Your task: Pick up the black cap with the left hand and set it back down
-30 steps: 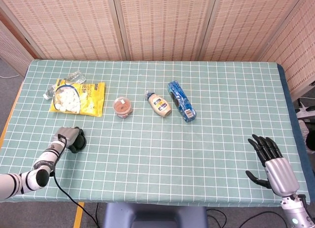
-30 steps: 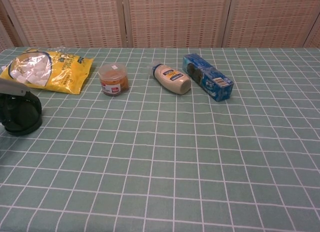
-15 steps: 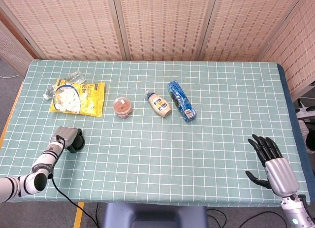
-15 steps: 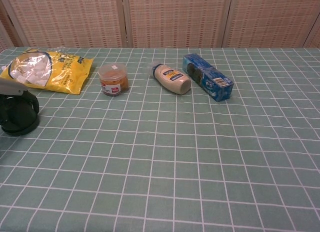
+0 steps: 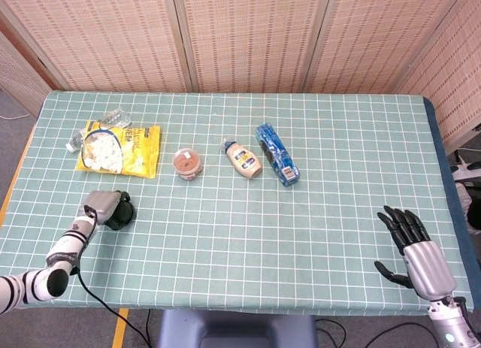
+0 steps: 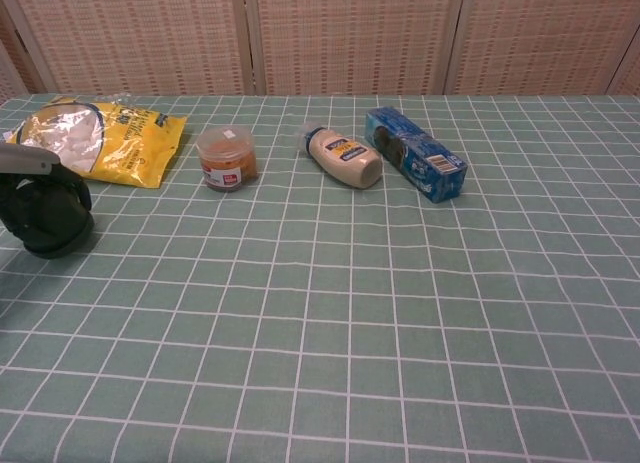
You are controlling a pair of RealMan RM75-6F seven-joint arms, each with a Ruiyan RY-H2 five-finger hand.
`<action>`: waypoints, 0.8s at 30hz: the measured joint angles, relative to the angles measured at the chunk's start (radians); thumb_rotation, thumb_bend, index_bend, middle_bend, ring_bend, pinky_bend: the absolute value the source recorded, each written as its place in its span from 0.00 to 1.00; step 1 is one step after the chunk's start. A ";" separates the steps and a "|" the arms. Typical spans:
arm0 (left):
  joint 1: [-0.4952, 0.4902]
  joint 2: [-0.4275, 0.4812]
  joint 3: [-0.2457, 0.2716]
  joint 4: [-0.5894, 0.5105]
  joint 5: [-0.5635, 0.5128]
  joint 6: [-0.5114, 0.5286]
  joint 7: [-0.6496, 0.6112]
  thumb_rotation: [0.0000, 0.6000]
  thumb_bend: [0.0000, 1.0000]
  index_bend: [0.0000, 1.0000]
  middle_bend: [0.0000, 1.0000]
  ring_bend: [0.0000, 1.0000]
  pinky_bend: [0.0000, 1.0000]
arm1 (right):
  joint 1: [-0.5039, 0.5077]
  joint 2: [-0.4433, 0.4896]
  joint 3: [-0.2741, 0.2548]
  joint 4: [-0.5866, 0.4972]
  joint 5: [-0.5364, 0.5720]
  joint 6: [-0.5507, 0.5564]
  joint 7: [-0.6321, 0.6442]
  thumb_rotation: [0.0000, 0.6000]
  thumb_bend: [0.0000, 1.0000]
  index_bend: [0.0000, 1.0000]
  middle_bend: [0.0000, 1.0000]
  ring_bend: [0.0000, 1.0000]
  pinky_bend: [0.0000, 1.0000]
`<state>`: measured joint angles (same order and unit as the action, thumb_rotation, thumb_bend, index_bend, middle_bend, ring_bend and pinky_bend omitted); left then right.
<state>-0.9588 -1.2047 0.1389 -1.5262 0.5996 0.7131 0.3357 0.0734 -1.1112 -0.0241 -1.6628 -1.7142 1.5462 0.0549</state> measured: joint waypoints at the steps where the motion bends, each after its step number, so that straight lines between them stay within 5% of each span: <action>1: 0.011 0.003 -0.015 -0.002 0.020 0.000 -0.028 1.00 0.40 0.77 0.79 0.74 0.82 | 0.000 0.000 0.000 0.000 0.000 -0.001 0.000 1.00 0.16 0.00 0.00 0.00 0.00; 8: 0.109 0.014 -0.136 -0.015 0.162 0.033 -0.312 1.00 0.59 0.83 0.85 0.74 0.82 | 0.003 -0.006 0.001 0.001 0.004 -0.008 0.000 1.00 0.16 0.00 0.00 0.00 0.00; 19: 0.296 0.045 -0.356 -0.030 0.422 0.063 -1.077 1.00 0.61 0.82 0.83 0.74 0.82 | 0.005 -0.017 -0.003 -0.002 0.001 -0.014 -0.005 1.00 0.16 0.00 0.00 0.00 0.00; 24: 0.362 0.054 -0.414 -0.005 0.588 0.069 -1.331 1.00 0.61 0.81 0.82 0.73 0.81 | 0.007 -0.018 -0.004 -0.003 -0.001 -0.015 -0.005 1.00 0.16 0.00 0.00 0.00 0.00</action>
<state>-0.5964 -1.1505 -0.2753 -1.5315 1.1878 0.7819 -0.9951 0.0800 -1.1292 -0.0285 -1.6654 -1.7149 1.5307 0.0499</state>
